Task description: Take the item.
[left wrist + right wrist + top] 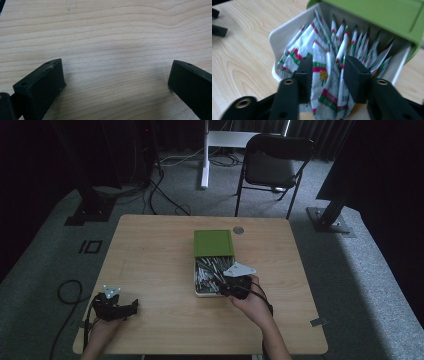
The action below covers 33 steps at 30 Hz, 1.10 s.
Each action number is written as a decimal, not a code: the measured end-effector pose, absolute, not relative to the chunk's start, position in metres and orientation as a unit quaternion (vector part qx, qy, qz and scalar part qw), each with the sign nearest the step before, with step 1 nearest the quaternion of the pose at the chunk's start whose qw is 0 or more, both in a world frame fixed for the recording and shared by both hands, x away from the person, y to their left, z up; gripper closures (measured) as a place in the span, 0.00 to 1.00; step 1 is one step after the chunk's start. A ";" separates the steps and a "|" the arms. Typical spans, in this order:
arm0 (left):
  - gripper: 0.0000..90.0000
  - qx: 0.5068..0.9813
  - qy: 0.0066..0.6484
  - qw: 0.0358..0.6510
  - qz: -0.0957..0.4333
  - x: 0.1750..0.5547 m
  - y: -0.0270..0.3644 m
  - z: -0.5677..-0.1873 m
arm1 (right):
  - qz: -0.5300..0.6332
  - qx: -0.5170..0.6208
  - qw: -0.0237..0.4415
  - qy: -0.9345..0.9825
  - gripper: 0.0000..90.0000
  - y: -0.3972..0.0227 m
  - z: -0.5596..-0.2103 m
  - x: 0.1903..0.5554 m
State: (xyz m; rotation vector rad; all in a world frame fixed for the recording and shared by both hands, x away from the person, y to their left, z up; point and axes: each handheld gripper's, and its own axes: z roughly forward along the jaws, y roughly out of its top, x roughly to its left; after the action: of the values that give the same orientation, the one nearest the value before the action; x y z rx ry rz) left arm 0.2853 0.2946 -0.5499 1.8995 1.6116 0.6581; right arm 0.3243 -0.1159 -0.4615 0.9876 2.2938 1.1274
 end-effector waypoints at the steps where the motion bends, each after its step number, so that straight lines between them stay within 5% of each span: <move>1: 0.01 0.708 0.601 0.279 0.245 0.285 0.295 -0.550 | 0.396 0.356 0.202 0.822 0.72 -0.116 -0.463 0.324; 5: 0.01 0.708 0.601 0.279 0.245 0.285 0.295 -0.550 | 0.392 0.355 0.198 0.825 0.85 -0.116 -0.470 0.326; 17: 0.01 0.709 0.600 0.278 0.245 0.285 0.295 -0.550 | 0.360 0.363 0.201 0.836 0.85 -0.108 -0.481 0.328; 33: 0.01 0.709 0.600 0.278 0.245 0.285 0.295 -0.550 | 0.333 0.395 0.216 0.829 0.98 -0.112 -0.487 0.330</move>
State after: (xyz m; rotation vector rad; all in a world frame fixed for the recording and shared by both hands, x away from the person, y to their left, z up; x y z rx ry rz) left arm 0.2852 0.2948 -0.5498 1.9028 1.6110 0.6578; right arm 0.3300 -0.1118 -0.4872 1.0941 2.2974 0.9231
